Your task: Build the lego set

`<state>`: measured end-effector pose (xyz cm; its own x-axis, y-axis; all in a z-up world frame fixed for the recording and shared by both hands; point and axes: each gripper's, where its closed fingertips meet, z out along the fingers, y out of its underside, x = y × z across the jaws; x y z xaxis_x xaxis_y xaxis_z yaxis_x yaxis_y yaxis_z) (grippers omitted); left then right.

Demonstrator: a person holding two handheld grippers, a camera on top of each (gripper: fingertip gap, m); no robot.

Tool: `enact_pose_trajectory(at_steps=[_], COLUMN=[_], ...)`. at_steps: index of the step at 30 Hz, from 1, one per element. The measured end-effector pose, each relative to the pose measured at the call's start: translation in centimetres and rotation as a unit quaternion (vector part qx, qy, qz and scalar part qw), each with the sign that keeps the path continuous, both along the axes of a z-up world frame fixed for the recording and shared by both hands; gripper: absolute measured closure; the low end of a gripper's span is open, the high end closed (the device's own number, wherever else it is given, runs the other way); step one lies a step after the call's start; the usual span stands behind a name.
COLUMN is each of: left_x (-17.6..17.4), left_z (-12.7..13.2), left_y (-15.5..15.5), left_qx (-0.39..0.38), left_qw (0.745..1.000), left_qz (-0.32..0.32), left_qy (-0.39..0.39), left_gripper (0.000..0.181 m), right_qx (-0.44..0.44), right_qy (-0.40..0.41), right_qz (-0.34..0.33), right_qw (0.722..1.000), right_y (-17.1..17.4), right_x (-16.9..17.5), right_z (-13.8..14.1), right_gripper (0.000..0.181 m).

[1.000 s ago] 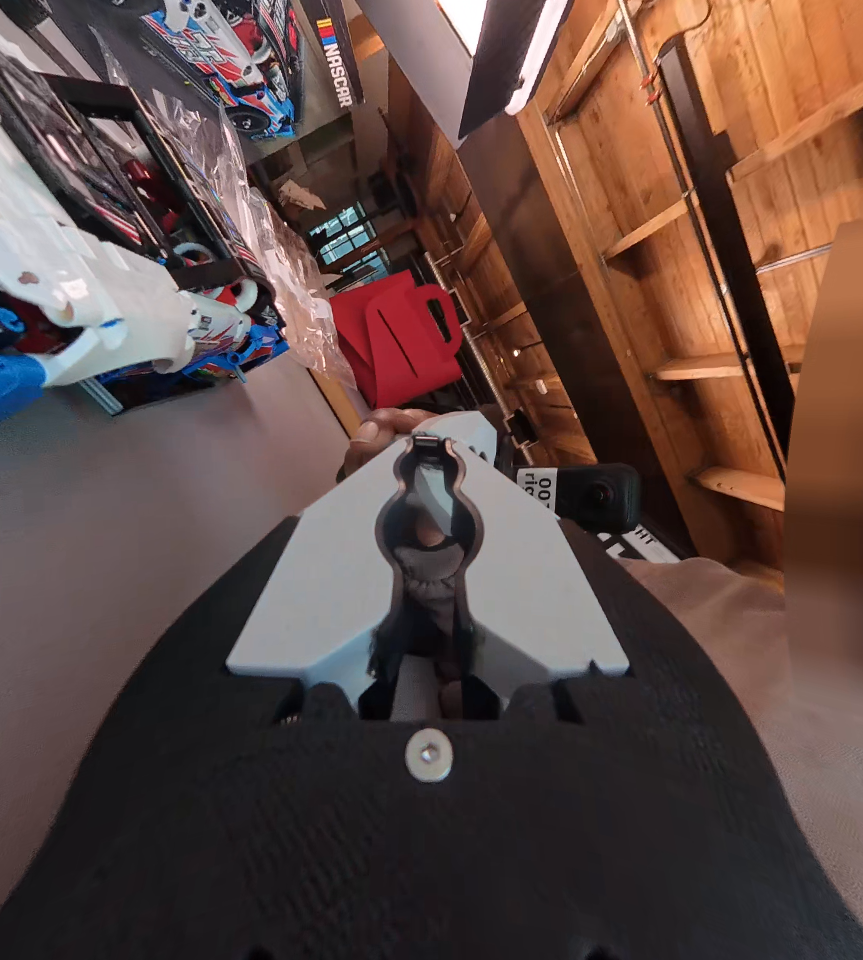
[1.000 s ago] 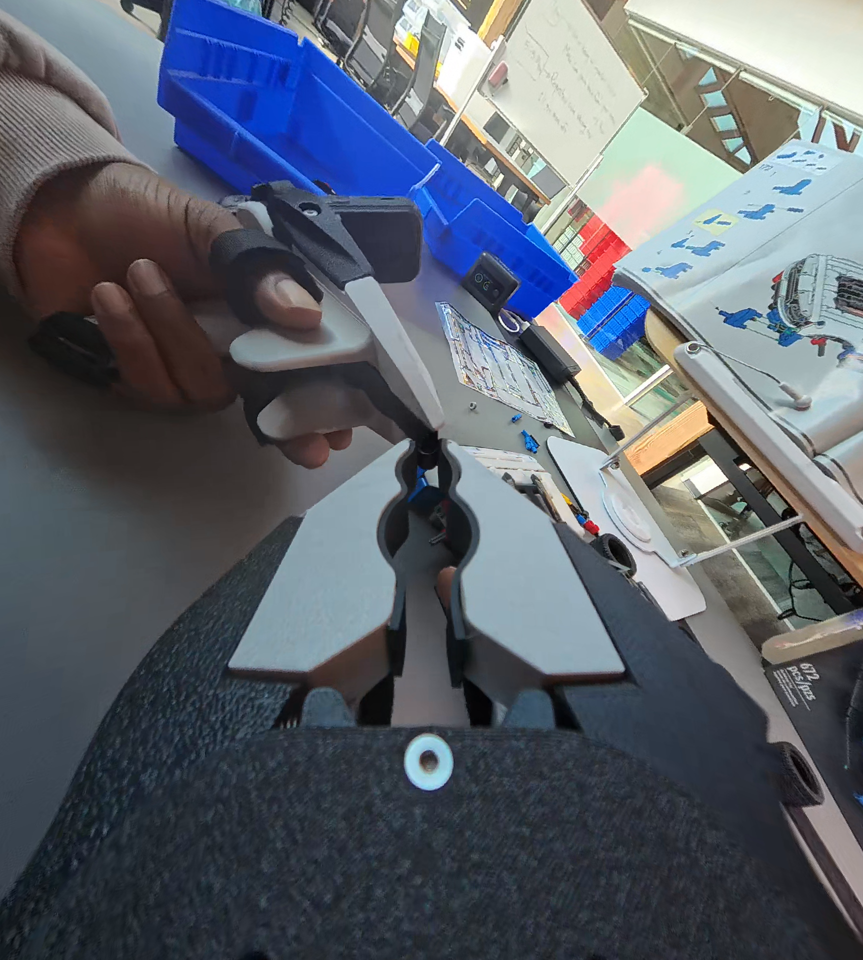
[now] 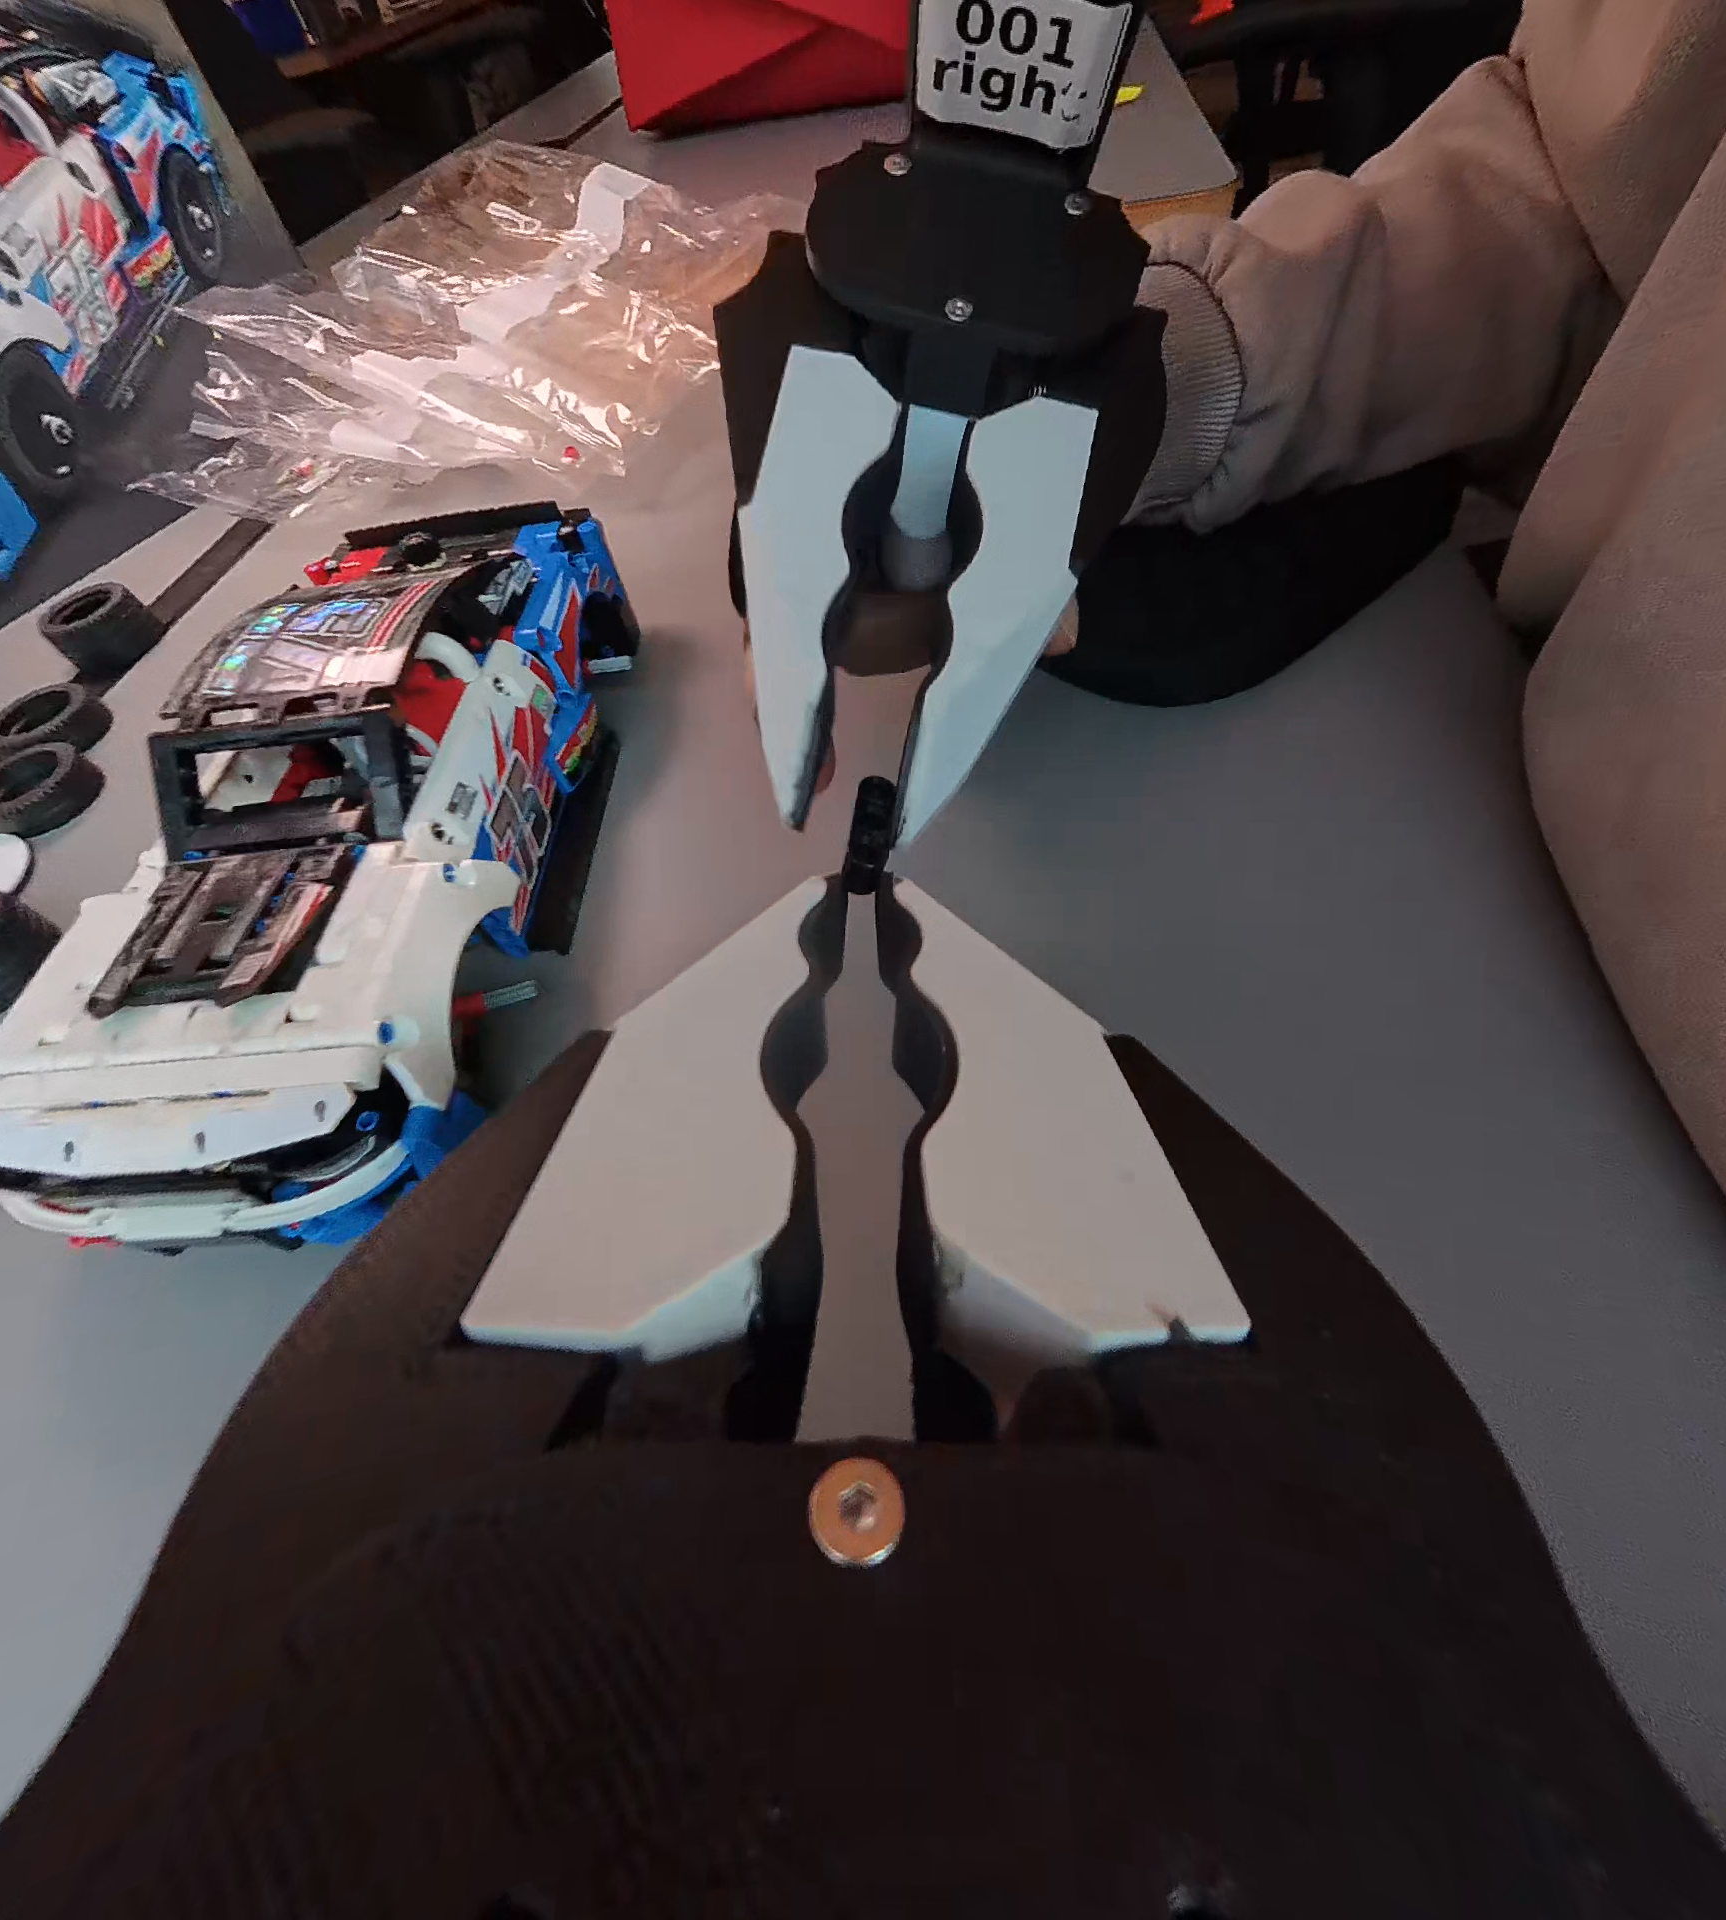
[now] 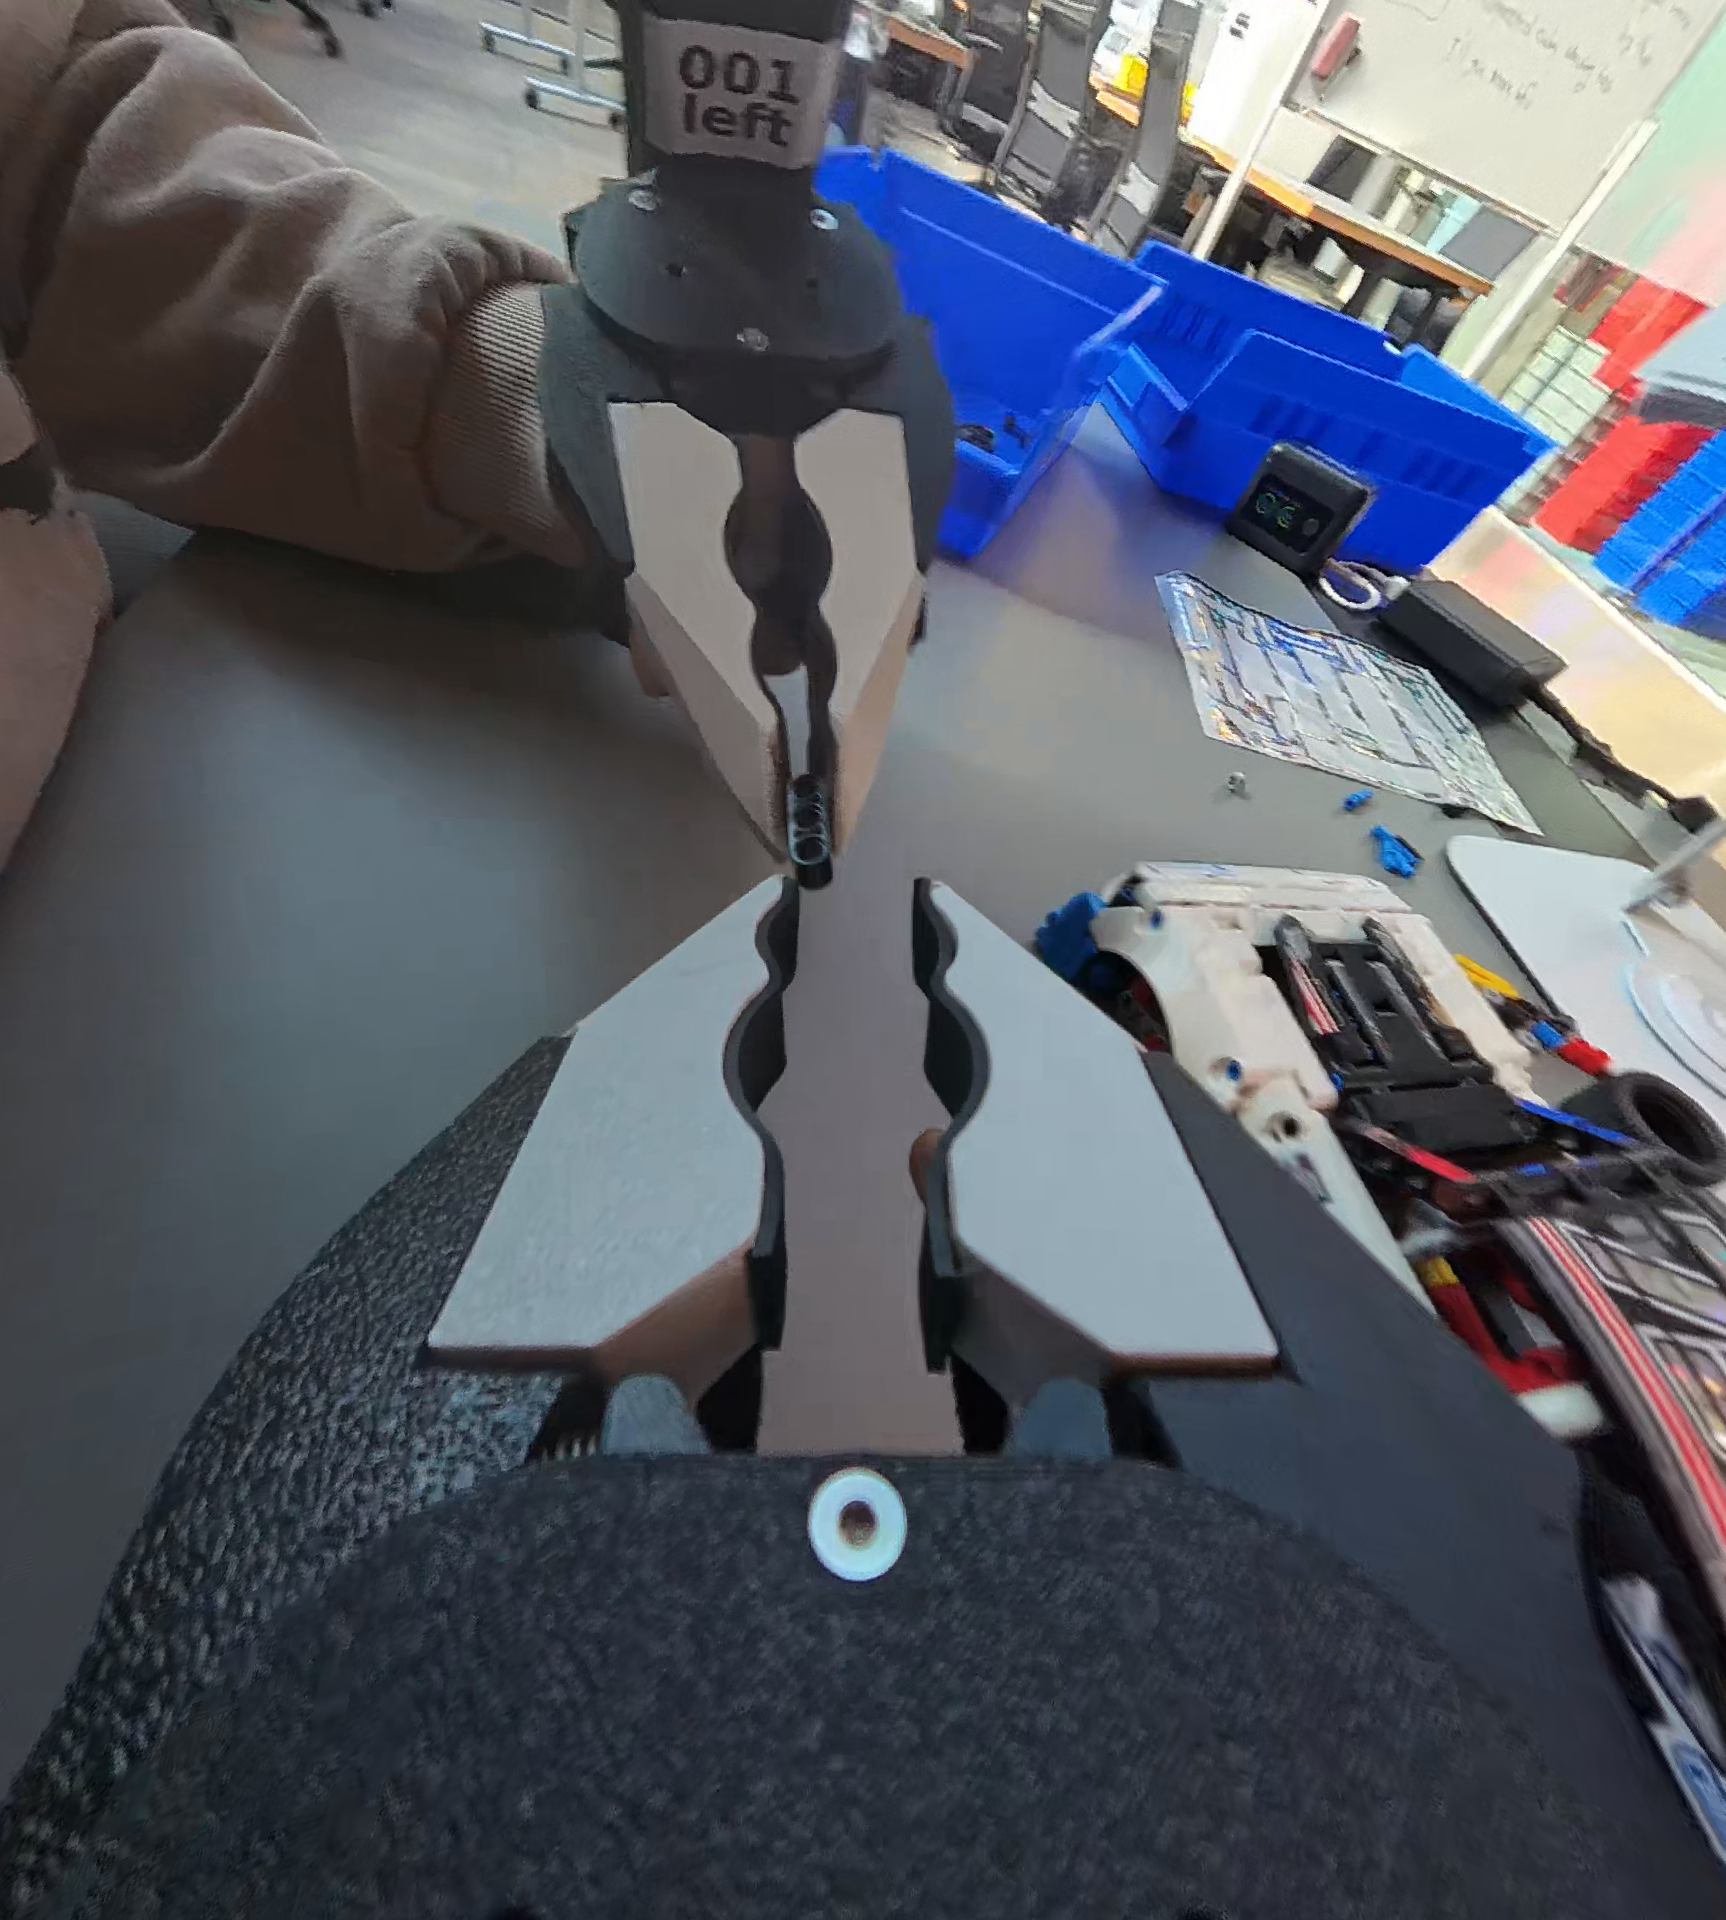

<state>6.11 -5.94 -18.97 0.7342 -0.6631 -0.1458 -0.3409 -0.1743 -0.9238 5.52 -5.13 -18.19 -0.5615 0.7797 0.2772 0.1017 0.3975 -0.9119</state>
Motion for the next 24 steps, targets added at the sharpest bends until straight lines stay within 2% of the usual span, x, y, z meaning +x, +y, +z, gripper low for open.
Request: enact_pose_trajectory(at_steps=[1, 4, 6, 7, 10, 18, 21, 24], left_x=[-0.9, -4.6, -6.8, -7.5, -8.1, -8.5, -8.4, -8.2], left_z=[0.1, 0.5, 0.8, 1.0, 1.7, 1.1, 0.6, 0.2], left_y=[0.2, 0.5, 0.3, 0.3, 0.3, 0.4, 0.4, 0.4], left_qx=[0.004, 0.004, 0.005, 0.008, 0.022, 0.016, 0.015, 0.013], left_qw=[1.0, 0.998, 0.994, 0.992, 0.99, 0.989, 0.989, 0.99], left_qz=[0.014, 0.068, 0.101, 0.114, 0.127, 0.141, 0.141, 0.142], left_qy=[0.004, -0.017, -0.04, -0.052, -0.062, -0.044, -0.028, -0.012], left_gripper=[0.177, 0.178, 0.178, 0.178, 0.177, 0.177, 0.177, 0.177], right_qx=[0.006, 0.063, 0.123, 0.154, 0.235, 0.331, 0.337, 0.335], right_qy=[-0.006, -0.068, -0.122, -0.148, -0.216, -0.229, -0.215, -0.233], right_qz=[-0.039, -0.205, -0.299, -0.321, -0.336, -0.252, -0.278, -0.309], right_qw=[0.999, 0.974, 0.938, 0.923, 0.886, 0.88, 0.874, 0.859], right_y=[1.8, 10.3, 15.9, 17.8, 21.3, 26.9, 29.7, 30.3], right_x=[-0.6, -0.9, 0.6, 1.4, 2.8, -1.0, -3.3, -3.2], right_z=[0.3, 0.0, -1.0, -1.8, -4.3, -4.6, -4.5, -4.3], right_gripper=[0.157, 0.143, 0.135, 0.132, 0.13, 0.127, 0.134, 0.131])
